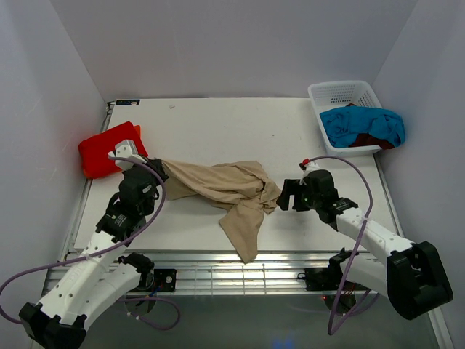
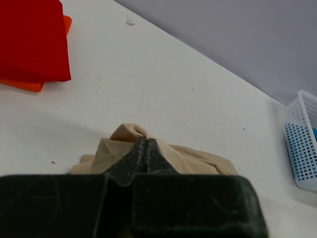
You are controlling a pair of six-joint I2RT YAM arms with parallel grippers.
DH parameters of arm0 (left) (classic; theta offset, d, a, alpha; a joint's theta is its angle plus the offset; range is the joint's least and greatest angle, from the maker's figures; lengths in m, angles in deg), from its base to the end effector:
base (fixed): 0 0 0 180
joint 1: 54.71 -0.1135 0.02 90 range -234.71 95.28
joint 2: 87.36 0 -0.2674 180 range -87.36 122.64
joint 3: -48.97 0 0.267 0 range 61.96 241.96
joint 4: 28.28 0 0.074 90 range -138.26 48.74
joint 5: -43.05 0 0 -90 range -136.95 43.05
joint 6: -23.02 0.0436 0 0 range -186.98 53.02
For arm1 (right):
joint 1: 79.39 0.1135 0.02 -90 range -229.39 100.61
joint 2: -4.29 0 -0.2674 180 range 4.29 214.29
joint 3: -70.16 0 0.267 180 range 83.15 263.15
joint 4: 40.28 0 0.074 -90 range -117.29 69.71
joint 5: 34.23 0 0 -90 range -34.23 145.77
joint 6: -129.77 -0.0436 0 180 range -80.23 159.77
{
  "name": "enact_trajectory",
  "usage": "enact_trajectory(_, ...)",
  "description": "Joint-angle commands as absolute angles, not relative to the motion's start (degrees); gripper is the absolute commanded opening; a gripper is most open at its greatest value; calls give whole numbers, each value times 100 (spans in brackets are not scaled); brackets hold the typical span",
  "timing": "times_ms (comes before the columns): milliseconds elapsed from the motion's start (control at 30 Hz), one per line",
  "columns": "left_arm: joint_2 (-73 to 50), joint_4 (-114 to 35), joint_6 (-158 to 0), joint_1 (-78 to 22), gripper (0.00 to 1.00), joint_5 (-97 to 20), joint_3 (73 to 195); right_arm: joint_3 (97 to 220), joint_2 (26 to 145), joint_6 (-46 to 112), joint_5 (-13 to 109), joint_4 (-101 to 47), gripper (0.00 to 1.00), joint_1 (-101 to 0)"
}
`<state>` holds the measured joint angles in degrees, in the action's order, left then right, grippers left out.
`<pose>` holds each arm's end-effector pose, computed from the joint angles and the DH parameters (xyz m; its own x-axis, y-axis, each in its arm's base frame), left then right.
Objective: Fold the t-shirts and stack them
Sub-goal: Flatten the tshirt out
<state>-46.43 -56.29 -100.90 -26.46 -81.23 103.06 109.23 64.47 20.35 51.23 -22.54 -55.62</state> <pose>0.1740 -0.0656 0.3213 -0.1380 -0.4493 -0.8827 -0.1994 0.8855 -0.4196 0.2069 0.0949 0.1756 -0.6938 0.0566 -0.7180 -0.2413 0.9210 0.3058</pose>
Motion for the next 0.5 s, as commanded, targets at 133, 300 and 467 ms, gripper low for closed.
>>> enact_trajectory(133,-4667,-5682,-10100,-2641,0,-8017,10318,11303,6897,1929,4813,-3414,80,-5496)
enact_trajectory(300,-4605,-5664,-10179,-2641,0,-7938,10230,11487,7081,1824,4531,-3749,72,-5312)
enact_trajectory(467,-4483,-5647,-10232,-2641,0,-7850,10177,11882,7678,1824,4601,-3810,62,-4970)
